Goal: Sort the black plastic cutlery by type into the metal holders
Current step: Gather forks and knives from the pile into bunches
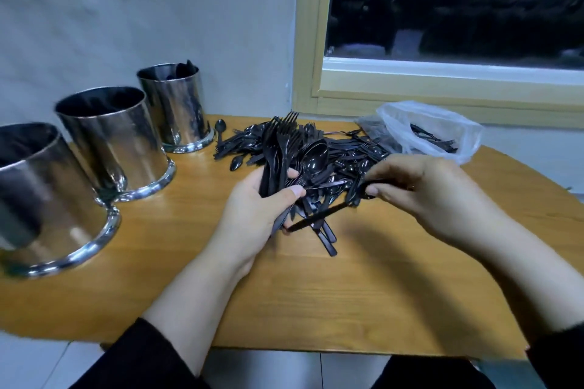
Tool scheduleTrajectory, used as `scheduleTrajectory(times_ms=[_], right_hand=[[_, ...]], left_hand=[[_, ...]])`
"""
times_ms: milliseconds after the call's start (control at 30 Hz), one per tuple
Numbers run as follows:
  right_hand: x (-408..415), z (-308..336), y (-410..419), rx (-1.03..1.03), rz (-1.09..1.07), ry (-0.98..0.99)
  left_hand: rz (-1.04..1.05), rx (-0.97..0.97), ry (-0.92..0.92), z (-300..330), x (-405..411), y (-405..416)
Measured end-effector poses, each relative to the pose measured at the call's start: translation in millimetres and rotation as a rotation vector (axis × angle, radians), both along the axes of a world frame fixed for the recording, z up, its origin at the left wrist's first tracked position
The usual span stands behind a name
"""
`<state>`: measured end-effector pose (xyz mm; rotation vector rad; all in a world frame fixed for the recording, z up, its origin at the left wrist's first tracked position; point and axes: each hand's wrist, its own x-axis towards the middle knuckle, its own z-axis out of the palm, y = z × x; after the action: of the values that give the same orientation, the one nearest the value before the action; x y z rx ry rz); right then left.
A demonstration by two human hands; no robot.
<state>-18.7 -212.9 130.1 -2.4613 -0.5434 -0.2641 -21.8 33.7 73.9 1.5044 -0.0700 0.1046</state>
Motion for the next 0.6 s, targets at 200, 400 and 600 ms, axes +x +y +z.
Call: scheduleTrajectory(times_ms=[200,400,600], right_hand=[[4.9,18.9,53.9,0.104,0.05,-0.001],[7.5,29.1,98.2,-0.011,0.081,-0.075],[12.5,43.0,134.0,-0.066,0.138,-0.027]], left_hand=[[-0.011,-0.038,-0.004,13.8,-32.6,18.2],[0.019,-0.149,0.014,19.9,-56.3,44.8],[-0.005,-0.242,0.067,18.4,-65.6,69.9]])
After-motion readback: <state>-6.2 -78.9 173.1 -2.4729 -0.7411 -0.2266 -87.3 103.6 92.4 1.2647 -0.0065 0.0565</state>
